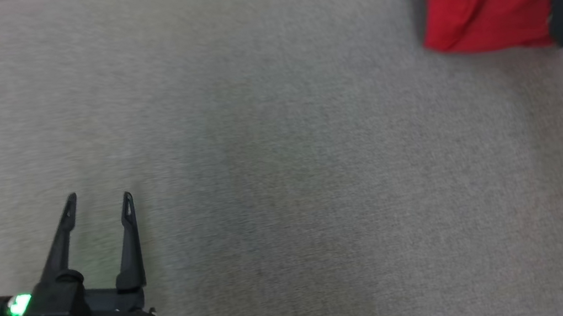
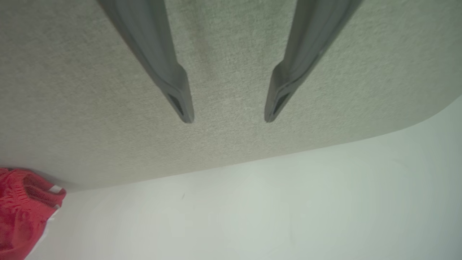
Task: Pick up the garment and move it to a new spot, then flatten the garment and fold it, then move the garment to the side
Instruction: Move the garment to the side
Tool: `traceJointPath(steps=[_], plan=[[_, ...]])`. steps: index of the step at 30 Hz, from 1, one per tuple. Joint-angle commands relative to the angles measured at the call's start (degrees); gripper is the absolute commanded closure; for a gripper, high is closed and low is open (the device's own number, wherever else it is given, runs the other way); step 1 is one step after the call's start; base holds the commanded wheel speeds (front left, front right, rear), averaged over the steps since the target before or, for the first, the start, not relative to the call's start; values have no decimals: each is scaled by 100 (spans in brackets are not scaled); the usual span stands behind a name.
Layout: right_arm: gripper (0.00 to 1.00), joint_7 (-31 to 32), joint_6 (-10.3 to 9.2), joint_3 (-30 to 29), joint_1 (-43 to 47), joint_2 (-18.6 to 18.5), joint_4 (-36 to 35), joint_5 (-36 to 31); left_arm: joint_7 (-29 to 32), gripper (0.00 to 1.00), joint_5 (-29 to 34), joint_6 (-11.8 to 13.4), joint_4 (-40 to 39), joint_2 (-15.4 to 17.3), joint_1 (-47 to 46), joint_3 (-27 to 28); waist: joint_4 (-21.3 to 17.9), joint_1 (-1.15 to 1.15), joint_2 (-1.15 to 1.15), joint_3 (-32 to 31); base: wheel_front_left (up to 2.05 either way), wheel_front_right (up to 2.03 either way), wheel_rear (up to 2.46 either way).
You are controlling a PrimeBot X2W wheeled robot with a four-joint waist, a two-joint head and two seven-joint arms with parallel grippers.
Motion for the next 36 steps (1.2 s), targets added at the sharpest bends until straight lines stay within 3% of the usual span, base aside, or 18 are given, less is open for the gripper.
traceJointPath(steps=[1,9,20,25,34,35,36], plan=[[100,36,-17,51,-185,-79,-45,67,17,0,60,8,-92,69,-76,28,-493,-2,-1,536,0,0,0],[100,236,-17,273,-978,-643,289,263,140,0,190,81,-999,381,-130,147,-686,-2,-1,1124,0,0,0],[100,55,-18,739,-1935,-1197,1123,-316,440,0,456,275,-2377,743,3,341,-708,-2,-1,1722,0,0,0],[100,-169,-18,969,-2263,-1294,1416,-620,573,0,533,330,-2827,879,58,444,-777,-2,-1,1876,0,0,0],[100,-495,-18,1142,-2640,-1078,1937,-990,712,0,596,427,-3176,996,190,569,-958,-2,-1,2053,0,0,0],[99,-535,-18,1146,-2655,-1049,1992,-1007,703,0,592,430,-3185,999,190,580,-973,-2,-1,2059,0,0,0],[76,-575,-18,1139,-2668,-1005,2050,-1033,706,0,579,435,-3175,1009,191,591,-986,-2,-1,2062,0,0,0]])
